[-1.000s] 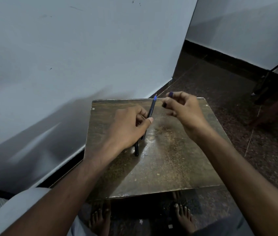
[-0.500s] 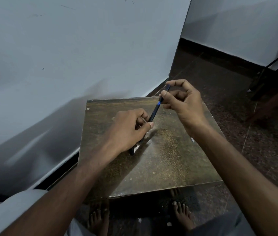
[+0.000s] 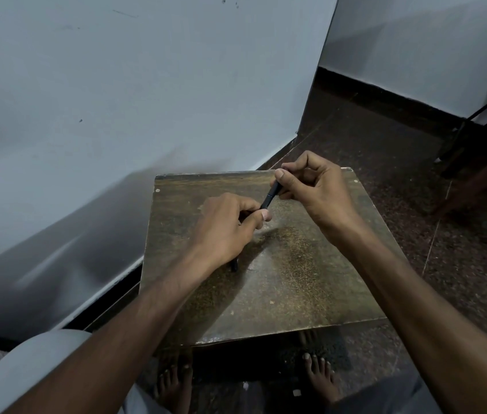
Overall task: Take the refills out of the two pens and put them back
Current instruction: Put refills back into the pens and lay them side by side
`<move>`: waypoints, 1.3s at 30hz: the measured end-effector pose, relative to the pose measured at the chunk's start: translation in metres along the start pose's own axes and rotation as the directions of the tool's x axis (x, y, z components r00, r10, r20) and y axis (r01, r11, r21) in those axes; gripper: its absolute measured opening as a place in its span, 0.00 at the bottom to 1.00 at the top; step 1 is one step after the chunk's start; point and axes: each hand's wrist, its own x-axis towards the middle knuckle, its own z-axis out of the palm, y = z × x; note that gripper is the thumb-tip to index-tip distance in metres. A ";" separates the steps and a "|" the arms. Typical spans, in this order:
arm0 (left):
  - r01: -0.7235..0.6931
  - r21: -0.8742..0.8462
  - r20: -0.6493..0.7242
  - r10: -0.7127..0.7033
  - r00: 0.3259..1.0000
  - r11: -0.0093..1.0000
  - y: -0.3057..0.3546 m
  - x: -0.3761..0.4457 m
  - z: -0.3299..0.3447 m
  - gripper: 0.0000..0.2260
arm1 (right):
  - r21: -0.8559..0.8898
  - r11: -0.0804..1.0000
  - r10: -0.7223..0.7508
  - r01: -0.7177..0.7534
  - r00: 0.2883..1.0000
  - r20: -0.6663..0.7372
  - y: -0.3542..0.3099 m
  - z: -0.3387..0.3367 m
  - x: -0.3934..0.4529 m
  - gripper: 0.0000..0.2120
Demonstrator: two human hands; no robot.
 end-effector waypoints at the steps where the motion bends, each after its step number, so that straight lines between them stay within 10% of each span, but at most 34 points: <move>1: 0.015 0.000 0.005 -0.015 1.000 1.000 0.000 0.000 0.000 0.09 | -0.017 1.000 0.002 -0.002 1.000 -0.002 0.001 0.001 -0.001 0.06; 12: 0.092 -0.187 -0.009 -0.095 0.995 0.978 0.001 0.004 -0.001 0.08 | 0.068 0.994 0.085 -0.089 0.994 0.062 0.005 0.013 -0.002 0.23; 19: 0.127 -0.173 -0.034 -0.135 0.990 0.977 -0.007 0.008 -0.012 0.09 | 0.088 0.969 0.229 -0.232 0.972 0.042 0.009 0.011 0.001 0.10; 24: 0.243 0.107 -0.180 -0.222 0.958 0.964 -0.031 0.013 -0.025 0.12 | 0.028 0.952 0.303 -0.304 0.953 0.023 0.013 0.006 0.000 0.08; 39: 0.349 0.324 -0.036 -0.357 0.933 0.879 -0.023 0.012 -0.011 0.17 | -0.253 0.905 0.368 -0.343 0.928 0.058 0.024 0.025 -0.007 0.10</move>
